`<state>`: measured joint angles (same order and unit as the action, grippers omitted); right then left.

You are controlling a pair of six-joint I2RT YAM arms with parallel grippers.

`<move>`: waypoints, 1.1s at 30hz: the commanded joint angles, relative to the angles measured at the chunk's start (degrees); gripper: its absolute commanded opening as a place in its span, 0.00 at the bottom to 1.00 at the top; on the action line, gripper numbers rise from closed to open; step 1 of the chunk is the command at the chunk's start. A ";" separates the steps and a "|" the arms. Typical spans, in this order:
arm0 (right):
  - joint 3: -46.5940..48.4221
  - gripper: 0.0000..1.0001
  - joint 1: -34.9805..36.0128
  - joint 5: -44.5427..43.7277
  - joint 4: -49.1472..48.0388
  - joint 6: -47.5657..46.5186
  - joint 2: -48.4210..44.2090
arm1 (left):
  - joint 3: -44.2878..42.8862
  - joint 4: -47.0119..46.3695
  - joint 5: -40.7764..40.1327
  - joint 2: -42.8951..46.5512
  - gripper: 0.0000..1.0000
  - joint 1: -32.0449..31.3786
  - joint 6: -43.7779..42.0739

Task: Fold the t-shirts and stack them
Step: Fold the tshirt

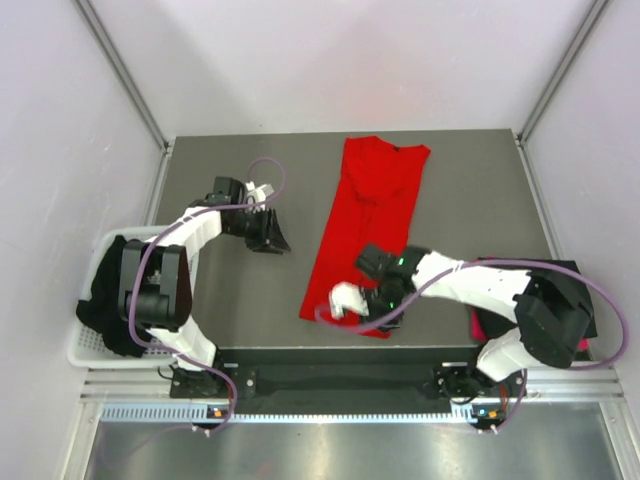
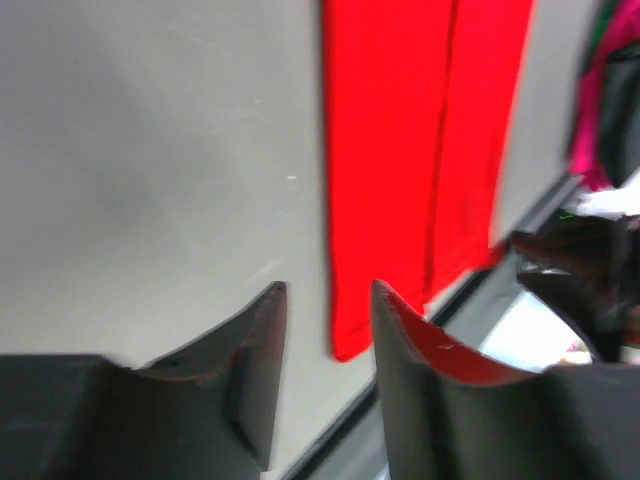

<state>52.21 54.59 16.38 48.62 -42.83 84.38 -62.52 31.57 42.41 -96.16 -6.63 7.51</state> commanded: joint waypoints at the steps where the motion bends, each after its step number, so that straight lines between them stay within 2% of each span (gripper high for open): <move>1: 11.67 0.56 -10.96 14.17 2.96 8.97 0.41 | 2.74 -3.97 7.15 0.71 0.46 -0.13 6.80; 2: 13.34 0.67 -17.17 18.29 3.67 11.51 1.74 | 3.28 -4.15 7.85 0.62 0.47 -0.13 7.34; 3: 15.10 0.99 -19.93 25.73 4.54 12.50 3.15 | 3.72 -4.50 8.82 0.45 0.49 -0.13 7.95; 5: 15.47 1.00 -25.90 30.70 4.55 16.35 7.10 | 4.86 -4.59 8.48 0.10 0.50 -0.13 8.58; 10: 10.56 1.00 -32.61 39.07 0.96 22.43 12.22 | 4.17 -0.82 6.89 -2.45 0.49 -0.13 7.44; 13: 3.80 1.00 -33.84 40.31 -7.11 31.72 10.38 | 3.81 1.38 6.19 -4.12 0.49 -0.75 6.30; 14: 0.21 1.00 -33.93 40.05 -9.49 37.50 9.85 | 3.90 1.56 5.67 -4.38 0.49 -1.01 6.20; 15: -1.56 1.00 -34.11 37.78 -13.86 40.86 8.27 | 4.07 1.56 5.23 -4.91 0.48 -1.71 6.03; 17: -5.86 1.00 -35.77 34.43 -16.09 51.49 6.94 | 4.60 1.56 3.48 -5.44 0.47 -2.68 5.76; 18: -7.71 0.96 -36.48 32.33 -18.19 54.92 6.33 | 4.78 1.48 2.94 -5.79 0.47 -3.90 5.76; 20: -12.10 0.81 -39.62 34.93 -19.79 58.73 4.48 | 5.13 1.13 1.10 -6.14 0.45 -5.48 6.02; 25: -15.47 0.80 -41.58 31.97 -18.22 64.79 1.93 | 6.18 0.24 -0.58 -7.37 0.44 -6.99 7.08; 28: -16.34 0.66 -41.49 32.13 -17.51 68.12 1.58 | 6.18 0.33 -0.58 -7.73 0.43 -7.08 7.08; 32: -19.59 0.63 -40.70 29.86 -18.47 71.47 -0.35 | 6.53 0.68 -0.75 -7.38 0.40 -7.52 7.08; 33: -20.03 0.59 -40.53 28.80 -19.00 72.09 -0.79 | 6.80 0.77 -0.84 -7.03 0.40 -7.86 7.08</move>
<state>33.56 13.45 47.66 31.44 24.10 86.24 -56.55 31.70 41.93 -103.68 -13.87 14.87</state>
